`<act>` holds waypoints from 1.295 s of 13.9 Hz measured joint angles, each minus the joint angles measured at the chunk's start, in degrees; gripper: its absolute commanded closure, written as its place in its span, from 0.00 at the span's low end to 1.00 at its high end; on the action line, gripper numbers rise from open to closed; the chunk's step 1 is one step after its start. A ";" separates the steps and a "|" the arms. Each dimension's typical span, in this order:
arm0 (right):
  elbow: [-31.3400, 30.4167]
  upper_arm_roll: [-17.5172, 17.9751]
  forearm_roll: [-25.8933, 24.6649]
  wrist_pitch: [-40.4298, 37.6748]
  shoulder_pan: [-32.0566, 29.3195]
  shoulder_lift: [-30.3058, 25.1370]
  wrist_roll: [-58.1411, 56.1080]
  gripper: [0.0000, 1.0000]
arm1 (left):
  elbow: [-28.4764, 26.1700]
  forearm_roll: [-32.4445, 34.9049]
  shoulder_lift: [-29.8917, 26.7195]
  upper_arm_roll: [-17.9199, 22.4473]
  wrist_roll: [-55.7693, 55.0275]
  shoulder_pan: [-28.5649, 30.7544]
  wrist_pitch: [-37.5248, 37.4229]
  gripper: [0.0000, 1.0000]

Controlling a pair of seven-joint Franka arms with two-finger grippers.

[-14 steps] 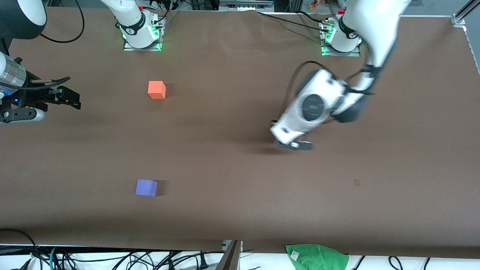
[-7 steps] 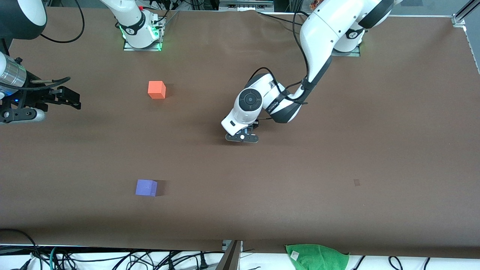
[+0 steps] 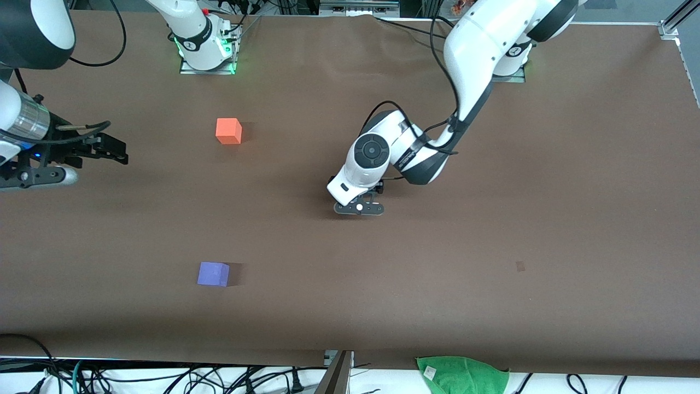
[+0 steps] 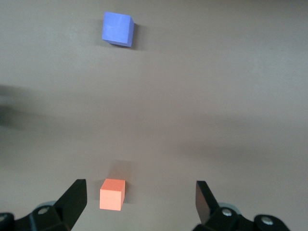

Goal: Place blue block between orange and purple blocks
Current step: 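Carry the light blue cube with the left gripper toward the table middle, then release the blue cube with the left gripper while the right gripper reaches in, then lower the right gripper over the light blue cube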

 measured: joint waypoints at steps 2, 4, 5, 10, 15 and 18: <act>0.00 0.11 0.01 1.73 1.63 1.32 0.01 0.00 | 0.70 0.02 -5.88 0.16 0.09 2.20 -9.07 0.00; 0.00 0.16 0.00 2.01 2.99 2.22 0.01 0.00 | 0.94 0.08 -12.33 0.30 1.37 5.42 -17.26 0.00; -0.01 0.18 -0.02 2.04 3.64 2.70 0.01 0.00 | 0.96 0.14 -15.42 0.39 3.34 7.49 -21.02 0.00; -0.04 0.20 -0.90 3.78 5.04 6.80 0.24 0.00 | 0.60 0.25 -23.71 1.02 24.01 21.98 -30.68 0.00; -0.01 0.47 -0.74 6.69 14.08 8.62 17.91 0.00 | -1.19 0.24 -31.63 3.67 28.54 31.44 -30.97 0.00; -0.03 0.58 -0.75 10.75 20.45 10.62 29.77 0.00 | -8.09 -0.53 -39.49 7.90 30.43 29.89 -31.41 0.00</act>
